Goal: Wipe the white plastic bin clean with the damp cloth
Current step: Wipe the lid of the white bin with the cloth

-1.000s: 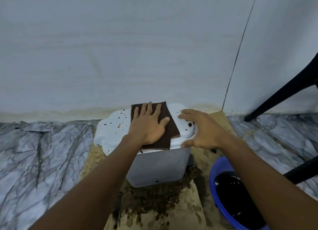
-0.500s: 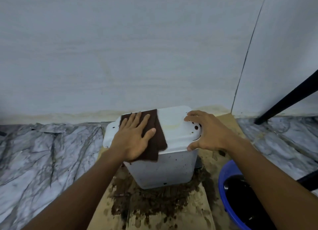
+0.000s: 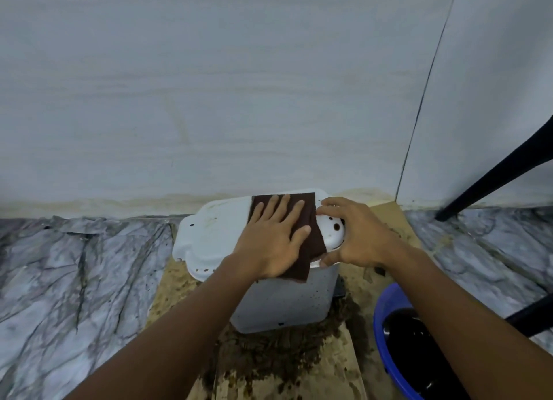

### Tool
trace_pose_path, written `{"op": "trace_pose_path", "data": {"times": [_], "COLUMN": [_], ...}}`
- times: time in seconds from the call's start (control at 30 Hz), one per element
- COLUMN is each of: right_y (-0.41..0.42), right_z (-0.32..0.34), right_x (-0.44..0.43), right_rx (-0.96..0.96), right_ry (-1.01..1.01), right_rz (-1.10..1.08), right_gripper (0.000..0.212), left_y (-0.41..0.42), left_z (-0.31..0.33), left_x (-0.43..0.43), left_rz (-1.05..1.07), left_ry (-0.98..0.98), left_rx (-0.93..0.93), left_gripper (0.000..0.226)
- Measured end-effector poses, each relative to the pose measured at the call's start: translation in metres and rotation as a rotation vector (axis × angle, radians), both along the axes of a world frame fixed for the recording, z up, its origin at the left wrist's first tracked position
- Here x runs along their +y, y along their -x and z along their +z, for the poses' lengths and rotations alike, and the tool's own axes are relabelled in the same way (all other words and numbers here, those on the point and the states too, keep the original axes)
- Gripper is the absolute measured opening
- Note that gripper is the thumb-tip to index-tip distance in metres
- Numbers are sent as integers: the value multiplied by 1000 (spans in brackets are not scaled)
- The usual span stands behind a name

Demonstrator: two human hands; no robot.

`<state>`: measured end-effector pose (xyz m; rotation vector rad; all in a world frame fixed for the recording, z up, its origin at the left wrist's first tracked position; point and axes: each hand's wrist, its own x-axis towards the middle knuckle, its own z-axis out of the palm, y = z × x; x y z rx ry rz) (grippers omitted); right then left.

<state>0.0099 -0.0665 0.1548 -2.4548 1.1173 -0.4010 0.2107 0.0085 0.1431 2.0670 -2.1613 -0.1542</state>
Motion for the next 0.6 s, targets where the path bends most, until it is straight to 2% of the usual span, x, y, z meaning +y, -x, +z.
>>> {"op": "trace_pose_path", "data": {"times": [0.1, 0.2, 0.37, 0.6], "right_y": [1, 1, 3, 0], "right_z": [-3, -3, -4, 1], "right_x": [0, -1, -1, 1], "right_rx": [-4, -10, -62, 1], "right_ry": [-6, -28, -54, -5], "right_rz": [-16, -13, -55, 9], "right_gripper": [110, 109, 123, 110], "left_y": [-28, -61, -61, -10], "left_z": [-4, -2, 5, 4], "left_x": [22, 28, -5, -16], "left_rz": [23, 125, 264, 60], "left_ry": [5, -15, -54, -37], "left_rx": [13, 14, 0, -3], "left_gripper": [75, 73, 68, 66]}}
